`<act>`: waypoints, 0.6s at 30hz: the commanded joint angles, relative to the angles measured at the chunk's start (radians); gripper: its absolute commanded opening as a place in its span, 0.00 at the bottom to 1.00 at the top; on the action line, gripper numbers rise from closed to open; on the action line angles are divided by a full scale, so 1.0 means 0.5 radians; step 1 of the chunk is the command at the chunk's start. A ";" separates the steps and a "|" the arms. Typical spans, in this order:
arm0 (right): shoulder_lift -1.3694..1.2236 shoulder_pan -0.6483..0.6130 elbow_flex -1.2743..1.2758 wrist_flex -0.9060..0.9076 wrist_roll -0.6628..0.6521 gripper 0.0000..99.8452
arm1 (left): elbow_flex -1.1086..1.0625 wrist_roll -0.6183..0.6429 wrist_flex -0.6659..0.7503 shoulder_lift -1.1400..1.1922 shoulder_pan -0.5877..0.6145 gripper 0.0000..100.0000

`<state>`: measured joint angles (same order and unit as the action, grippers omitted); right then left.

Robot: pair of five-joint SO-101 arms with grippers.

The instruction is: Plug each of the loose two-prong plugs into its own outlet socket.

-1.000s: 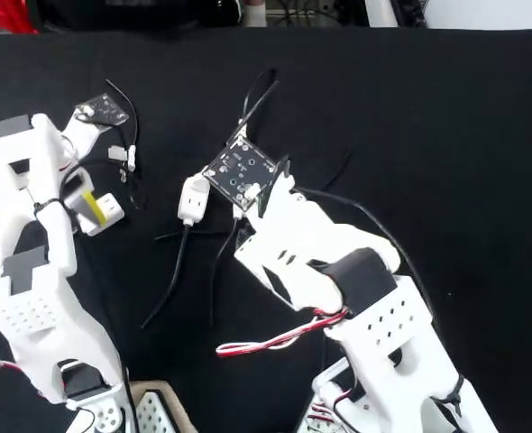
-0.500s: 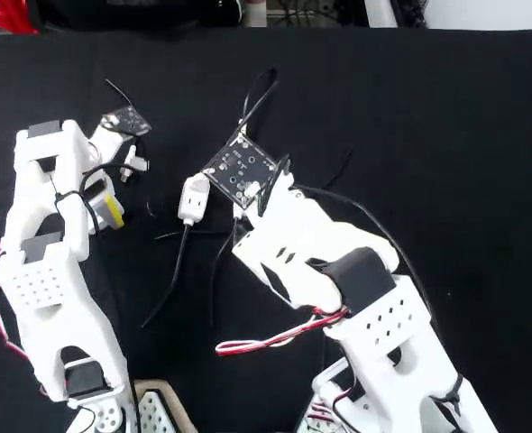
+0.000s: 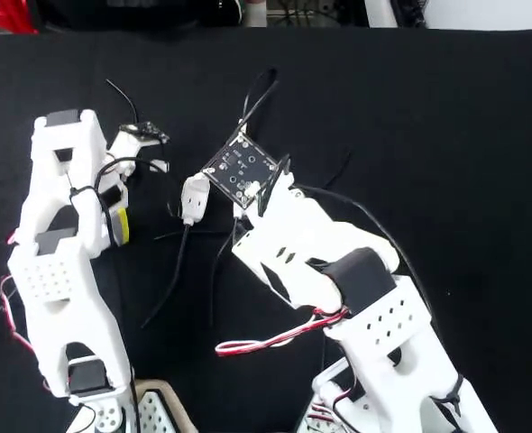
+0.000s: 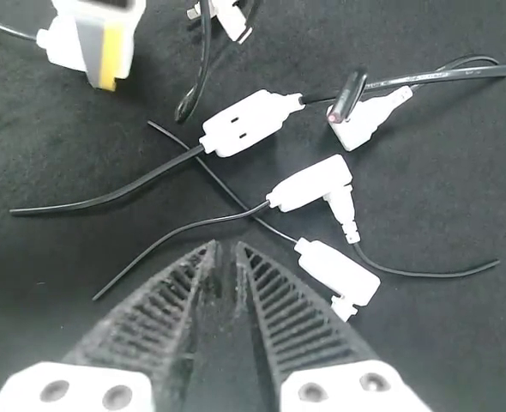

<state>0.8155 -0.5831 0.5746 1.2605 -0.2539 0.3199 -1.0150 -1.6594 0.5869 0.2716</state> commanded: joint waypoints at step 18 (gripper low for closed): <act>-0.278 -0.212 -0.026 -0.080 -0.028 0.03 | -1.683 0.675 0.942 -1.194 -0.296 0.19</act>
<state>0.6805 -0.6475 0.5823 1.2298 -0.2585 -0.5102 -0.7327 -1.2022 0.0775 0.1258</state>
